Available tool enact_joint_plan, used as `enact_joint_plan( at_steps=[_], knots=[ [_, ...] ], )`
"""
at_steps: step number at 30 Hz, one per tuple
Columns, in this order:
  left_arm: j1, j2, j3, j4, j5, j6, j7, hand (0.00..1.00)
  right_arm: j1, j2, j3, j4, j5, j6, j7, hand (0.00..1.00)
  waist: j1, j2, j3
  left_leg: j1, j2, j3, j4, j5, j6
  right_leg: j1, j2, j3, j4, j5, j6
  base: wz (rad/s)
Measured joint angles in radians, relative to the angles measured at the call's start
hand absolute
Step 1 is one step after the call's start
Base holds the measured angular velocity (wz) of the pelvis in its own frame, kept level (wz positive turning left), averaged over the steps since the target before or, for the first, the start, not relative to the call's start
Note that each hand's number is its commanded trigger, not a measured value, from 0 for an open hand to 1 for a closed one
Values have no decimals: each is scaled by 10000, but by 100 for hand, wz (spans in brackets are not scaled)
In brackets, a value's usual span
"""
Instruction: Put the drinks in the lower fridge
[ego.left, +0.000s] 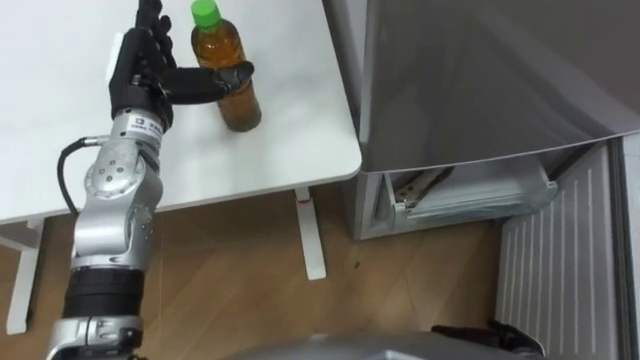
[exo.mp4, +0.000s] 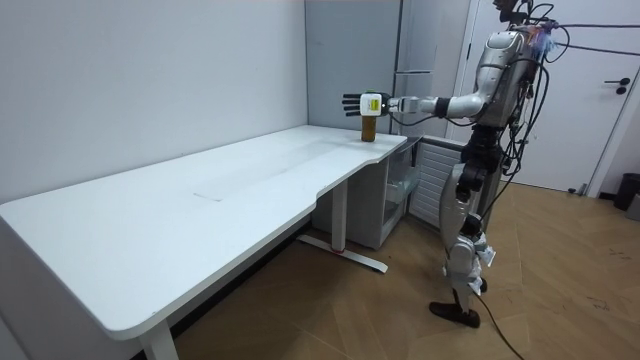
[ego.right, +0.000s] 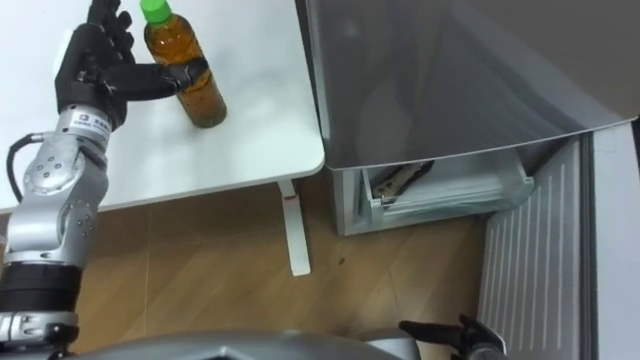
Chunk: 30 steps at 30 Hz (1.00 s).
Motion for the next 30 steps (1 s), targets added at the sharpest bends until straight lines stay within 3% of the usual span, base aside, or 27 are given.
enact_joint_plan(
  at_steps=[3,11,22,29,30],
  knots=[
    [-256,0,-73,108,1,0,-97,0,-41,-37,-7,13,-203,5,-16,0,-92,47,26,109,0,43,-21,0,0,78,3,61,-15,7,0,-5],
    [-299,0,-178,783,14,189,-316,0,-68,-59,-177,27,-448,25,-12,0,-280,133,-12,264,40,254,-88,0,0,106,52,297,-18,17,-7,-8],
    [-361,1,-166,1045,-3,365,-483,0,-214,-198,-322,242,-1058,242,0,0,-286,243,-5,255,84,382,-113,0,-1,-6,96,518,29,28,-16,-4],
    [-988,44,-199,2057,-311,369,-563,0,-366,-215,-312,329,-1330,351,-15,0,-303,216,11,102,84,456,-103,0,-1,-181,97,580,125,28,-14,-3],
    [-996,107,-256,2119,-420,367,-566,19,-349,-215,-296,330,-1300,355,-25,0,-304,223,7,104,84,457,-103,0,-1,-182,97,578,126,29,-15,0]
  ],
)
